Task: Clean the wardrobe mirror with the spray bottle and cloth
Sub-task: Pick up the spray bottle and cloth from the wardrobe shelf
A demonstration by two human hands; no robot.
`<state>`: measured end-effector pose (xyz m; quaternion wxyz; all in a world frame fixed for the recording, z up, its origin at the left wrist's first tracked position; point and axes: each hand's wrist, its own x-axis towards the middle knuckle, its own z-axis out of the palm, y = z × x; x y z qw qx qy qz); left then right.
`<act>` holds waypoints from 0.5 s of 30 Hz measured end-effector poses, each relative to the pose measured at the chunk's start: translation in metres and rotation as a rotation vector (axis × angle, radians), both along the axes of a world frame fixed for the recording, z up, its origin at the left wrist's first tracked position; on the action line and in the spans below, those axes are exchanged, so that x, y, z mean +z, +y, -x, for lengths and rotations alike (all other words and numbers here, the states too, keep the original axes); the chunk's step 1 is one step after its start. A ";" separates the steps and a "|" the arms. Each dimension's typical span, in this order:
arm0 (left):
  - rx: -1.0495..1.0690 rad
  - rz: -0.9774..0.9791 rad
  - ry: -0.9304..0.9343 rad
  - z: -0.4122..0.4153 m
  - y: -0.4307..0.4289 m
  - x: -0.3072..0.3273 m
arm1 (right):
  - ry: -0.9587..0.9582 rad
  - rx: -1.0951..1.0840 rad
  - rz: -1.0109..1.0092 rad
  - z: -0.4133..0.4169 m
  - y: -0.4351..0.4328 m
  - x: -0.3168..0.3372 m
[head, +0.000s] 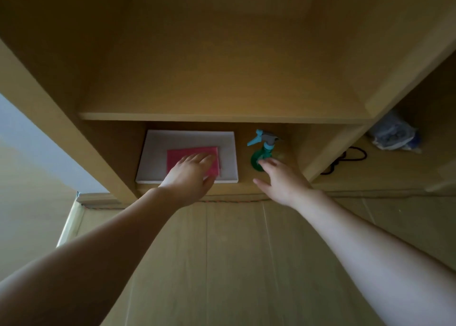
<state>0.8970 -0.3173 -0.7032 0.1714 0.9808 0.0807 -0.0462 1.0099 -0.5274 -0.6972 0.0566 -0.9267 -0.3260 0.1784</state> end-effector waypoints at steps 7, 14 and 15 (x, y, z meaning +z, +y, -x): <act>0.018 0.019 -0.074 -0.006 -0.009 -0.010 | -0.065 -0.018 -0.018 -0.017 -0.008 -0.015; 0.009 -0.014 -0.098 -0.006 -0.005 -0.026 | -0.176 -0.100 -0.071 -0.059 0.012 -0.043; 0.010 -0.016 -0.106 -0.005 -0.005 -0.026 | -0.184 -0.116 -0.076 -0.063 0.015 -0.046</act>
